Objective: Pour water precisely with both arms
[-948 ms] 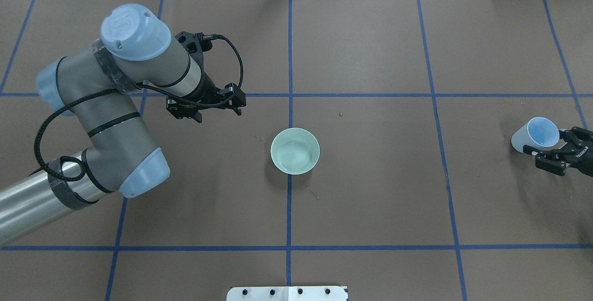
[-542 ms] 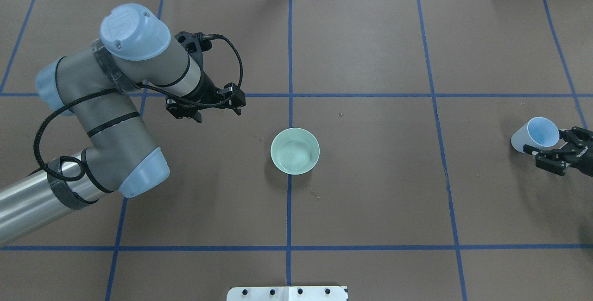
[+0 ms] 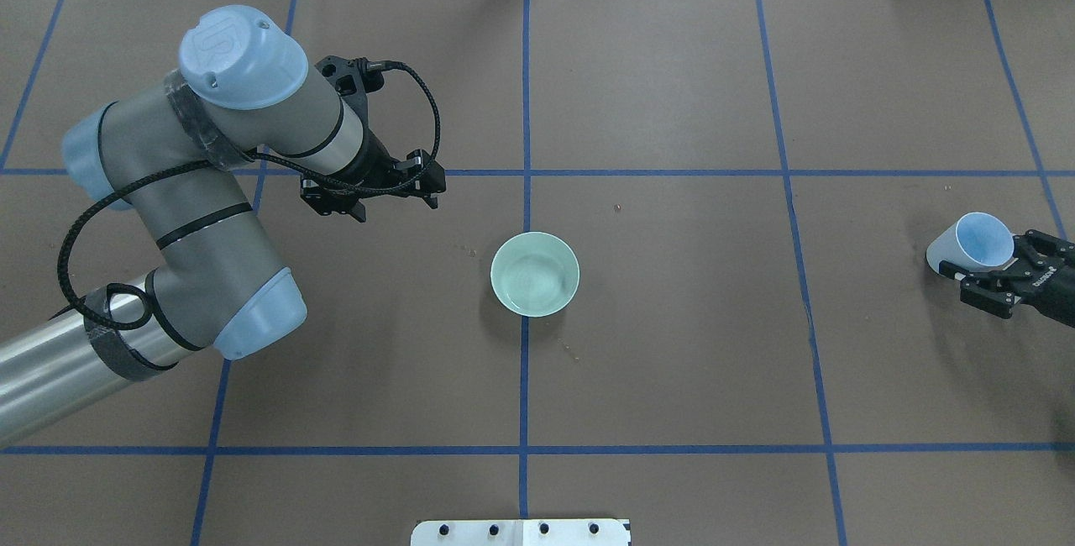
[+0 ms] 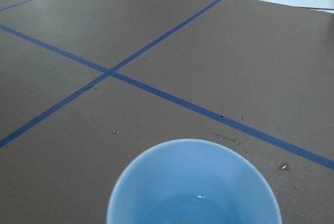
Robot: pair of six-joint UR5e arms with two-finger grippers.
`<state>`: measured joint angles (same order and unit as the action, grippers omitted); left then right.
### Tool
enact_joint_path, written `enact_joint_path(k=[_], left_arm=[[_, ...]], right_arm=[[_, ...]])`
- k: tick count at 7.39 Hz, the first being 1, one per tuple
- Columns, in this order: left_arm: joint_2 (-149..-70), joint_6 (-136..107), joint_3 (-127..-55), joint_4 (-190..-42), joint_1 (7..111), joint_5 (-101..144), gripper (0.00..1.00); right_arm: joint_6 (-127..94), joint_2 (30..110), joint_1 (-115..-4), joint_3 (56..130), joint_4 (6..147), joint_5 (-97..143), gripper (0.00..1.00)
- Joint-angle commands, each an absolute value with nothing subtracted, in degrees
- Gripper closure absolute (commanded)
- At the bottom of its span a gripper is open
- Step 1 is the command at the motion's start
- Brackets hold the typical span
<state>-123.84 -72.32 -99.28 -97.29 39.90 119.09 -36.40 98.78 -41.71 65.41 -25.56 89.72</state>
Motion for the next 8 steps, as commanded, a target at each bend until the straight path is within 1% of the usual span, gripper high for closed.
enact_joint_path(k=[1, 3, 5, 6, 7, 8], left_arm=[[-123.84, -72.33, -99.49, -97.21, 39.90, 119.09, 0.01], [-123.84, -72.25, -101.33, -93.79, 40.08, 119.00, 0.01], [-123.84, -72.25, -101.25, -93.78, 40.08, 119.00, 0.01], [-123.84, -72.25, -101.25, -93.78, 40.08, 119.00, 0.01], [-123.84, -72.25, -101.34, -93.78, 40.08, 119.00, 0.01], [-123.84, -72.25, -101.34, -93.78, 40.17, 119.00, 0.01]], right_arm=[[-36.21, 98.44, -41.31, 64.25, -26.98, 89.21, 0.10], [-36.21, 98.44, -41.22, 64.34, -27.33, 89.21, 0.26], [-36.04, 98.44, -41.22, 64.16, -28.47, 89.30, 0.55], [-35.95, 98.44, -41.22, 64.33, -28.65, 89.30, 0.67], [-35.95, 98.44, -41.31, 64.95, -28.65, 89.38, 0.74], [-35.86, 98.44, -41.22, 65.39, -28.57, 89.56, 0.75]])
